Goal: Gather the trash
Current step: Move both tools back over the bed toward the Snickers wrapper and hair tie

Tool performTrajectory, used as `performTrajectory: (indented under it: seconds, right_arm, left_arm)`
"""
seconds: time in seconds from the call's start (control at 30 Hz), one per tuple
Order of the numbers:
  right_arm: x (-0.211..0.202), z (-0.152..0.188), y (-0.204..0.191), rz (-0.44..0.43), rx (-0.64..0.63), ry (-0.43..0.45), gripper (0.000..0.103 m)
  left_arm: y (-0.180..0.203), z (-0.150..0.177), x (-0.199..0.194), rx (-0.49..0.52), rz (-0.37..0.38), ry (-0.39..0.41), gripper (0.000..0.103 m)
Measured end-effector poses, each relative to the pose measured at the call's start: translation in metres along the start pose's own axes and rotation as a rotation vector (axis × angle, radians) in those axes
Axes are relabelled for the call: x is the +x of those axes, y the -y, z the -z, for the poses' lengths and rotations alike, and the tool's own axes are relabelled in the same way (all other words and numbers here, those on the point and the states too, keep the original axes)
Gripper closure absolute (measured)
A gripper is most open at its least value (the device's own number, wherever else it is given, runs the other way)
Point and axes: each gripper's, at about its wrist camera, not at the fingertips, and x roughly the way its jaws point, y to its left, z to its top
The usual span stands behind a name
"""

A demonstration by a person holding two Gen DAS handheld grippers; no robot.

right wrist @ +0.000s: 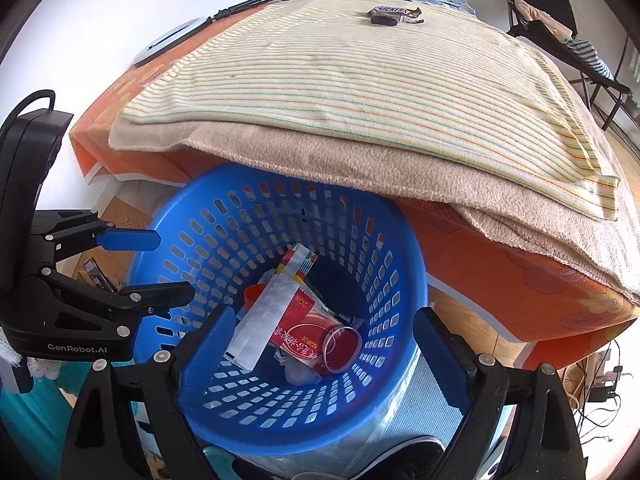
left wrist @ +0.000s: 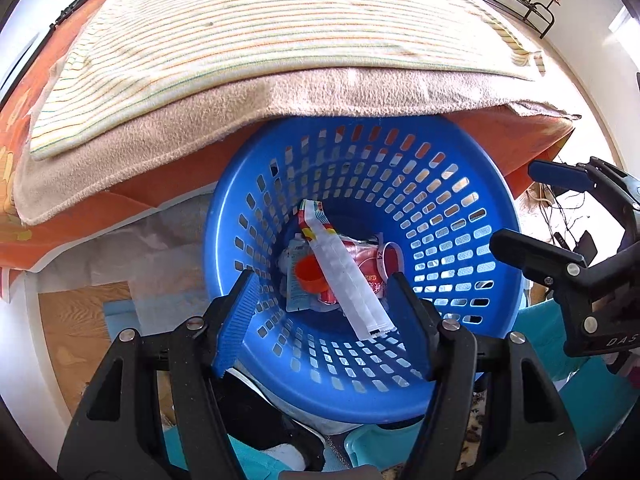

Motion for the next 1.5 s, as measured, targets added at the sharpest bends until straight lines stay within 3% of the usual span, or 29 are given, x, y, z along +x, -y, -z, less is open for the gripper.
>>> performTrajectory:
  seconds: [0.3, 0.57, 0.77, 1.03, 1.1, 1.13, 1.17, 1.33, 1.5]
  right_arm:
    - [-0.024, -0.022, 0.013, 0.007, 0.04, 0.074, 0.008]
    - [-0.045, -0.061, 0.045, 0.012, 0.119, 0.149, 0.008]
    - [-0.052, -0.098, 0.076, 0.003, 0.186, 0.195, 0.008]
    - [-0.043, -0.142, 0.104, 0.035, 0.176, 0.241, 0.008]
    - [-0.038, -0.153, 0.11, 0.034, 0.173, 0.241, 0.008]
    - [-0.035, -0.158, 0.112, 0.034, 0.169, 0.24, 0.008]
    - [-0.033, -0.163, 0.114, 0.036, 0.165, 0.238, 0.008]
    - [-0.018, -0.184, 0.117, 0.032, 0.122, 0.231, 0.008]
    - [0.001, -0.202, 0.115, 0.021, 0.079, 0.223, 0.008]
  left_arm:
    - [-0.004, -0.027, -0.018, -0.019, 0.029, 0.048, 0.035]
    - [-0.012, -0.079, -0.033, -0.021, 0.039, 0.11, 0.035]
    - [-0.023, -0.136, -0.04, -0.02, 0.031, 0.169, 0.035]
    - [-0.041, -0.232, -0.041, -0.004, 0.013, 0.248, 0.035]
    - [-0.045, -0.256, -0.037, -0.008, 0.013, 0.263, 0.031]
    - [-0.047, -0.269, -0.035, -0.009, 0.02, 0.266, 0.023]
    - [-0.049, -0.28, -0.031, -0.011, 0.027, 0.271, 0.021]
    - [-0.061, -0.33, -0.006, -0.051, 0.042, 0.263, 0.021]
    - [-0.07, -0.358, 0.026, -0.095, 0.079, 0.223, 0.021]
